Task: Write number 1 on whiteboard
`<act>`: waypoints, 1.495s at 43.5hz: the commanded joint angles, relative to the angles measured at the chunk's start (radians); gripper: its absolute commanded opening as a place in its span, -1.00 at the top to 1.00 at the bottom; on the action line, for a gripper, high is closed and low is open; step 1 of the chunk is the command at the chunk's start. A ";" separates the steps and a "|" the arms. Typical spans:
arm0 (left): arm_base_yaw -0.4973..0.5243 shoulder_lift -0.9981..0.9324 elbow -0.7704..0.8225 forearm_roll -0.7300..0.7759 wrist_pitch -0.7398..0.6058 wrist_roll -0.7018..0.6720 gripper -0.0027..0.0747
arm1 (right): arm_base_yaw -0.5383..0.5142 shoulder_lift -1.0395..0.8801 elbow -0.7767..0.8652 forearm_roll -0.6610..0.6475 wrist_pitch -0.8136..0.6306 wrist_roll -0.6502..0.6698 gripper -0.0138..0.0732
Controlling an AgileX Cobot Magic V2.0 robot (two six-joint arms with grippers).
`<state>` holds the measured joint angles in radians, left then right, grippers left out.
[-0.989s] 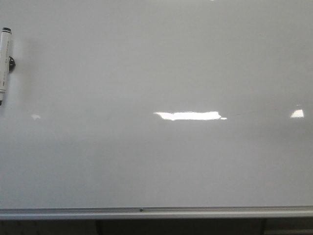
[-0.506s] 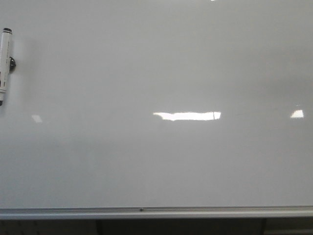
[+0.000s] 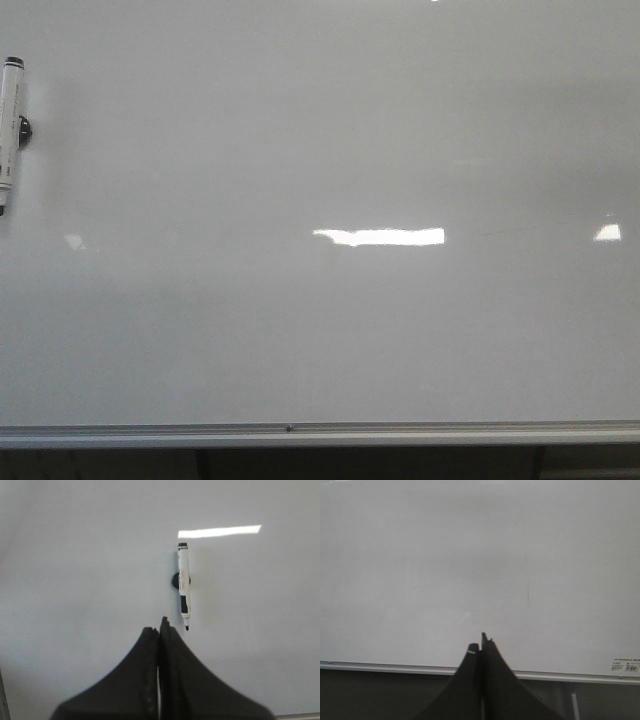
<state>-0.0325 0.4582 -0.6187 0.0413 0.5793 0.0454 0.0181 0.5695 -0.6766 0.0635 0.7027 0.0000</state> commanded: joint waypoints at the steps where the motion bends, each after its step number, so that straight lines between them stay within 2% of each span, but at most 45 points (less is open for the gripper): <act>1: -0.005 0.031 -0.027 -0.007 -0.064 -0.006 0.98 | 0.002 0.031 -0.033 0.005 -0.073 -0.010 0.84; 10: -0.005 0.061 -0.027 -0.007 -0.060 -0.006 0.98 | 0.002 0.063 -0.032 0.005 -0.061 -0.010 0.83; 13: -0.005 0.070 -0.027 -0.007 -0.060 -0.006 0.95 | 0.002 0.070 -0.031 0.005 -0.061 -0.010 0.77; 17: -0.005 0.080 -0.027 -0.007 -0.060 -0.006 0.67 | 0.002 0.076 -0.031 0.005 -0.062 -0.013 0.44; 20: -0.005 0.084 -0.027 -0.007 -0.060 -0.006 0.34 | 0.002 0.078 -0.031 0.005 -0.062 -0.017 0.06; 22: -0.005 0.084 -0.027 -0.007 -0.060 -0.006 0.03 | 0.002 0.080 -0.031 0.005 -0.063 -0.017 -0.20; 23: -0.005 0.084 -0.027 -0.007 -0.060 -0.006 -0.04 | 0.002 0.080 -0.031 0.005 -0.063 -0.017 -0.30; 25: -0.005 0.084 -0.027 -0.007 -0.060 -0.006 -0.24 | 0.002 0.080 -0.031 0.005 -0.062 -0.017 -0.46; 28: -0.005 0.091 -0.027 -0.007 -0.060 -0.006 -0.38 | 0.002 0.080 -0.031 0.005 -0.062 -0.017 -0.59; 33: -0.015 0.124 -0.029 -0.010 -0.060 -0.006 -0.40 | 0.002 0.080 -0.031 0.005 -0.062 -0.017 -0.58; 45: -0.118 0.280 -0.092 0.007 -0.052 -0.006 -0.40 | 0.002 0.080 -0.031 0.005 -0.062 -0.017 -0.56; 55: -0.115 0.464 -0.155 0.012 -0.056 -0.006 -0.40 | 0.002 0.080 -0.031 0.005 -0.062 -0.017 -0.56; 65: -0.115 0.642 -0.218 0.013 -0.123 -0.102 -0.40 | 0.002 0.080 -0.031 0.005 -0.061 -0.017 -0.56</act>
<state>-0.1434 1.0543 -0.7775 0.0514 0.5423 -0.0209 0.0181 0.6415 -0.6766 0.0635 0.7047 -0.0054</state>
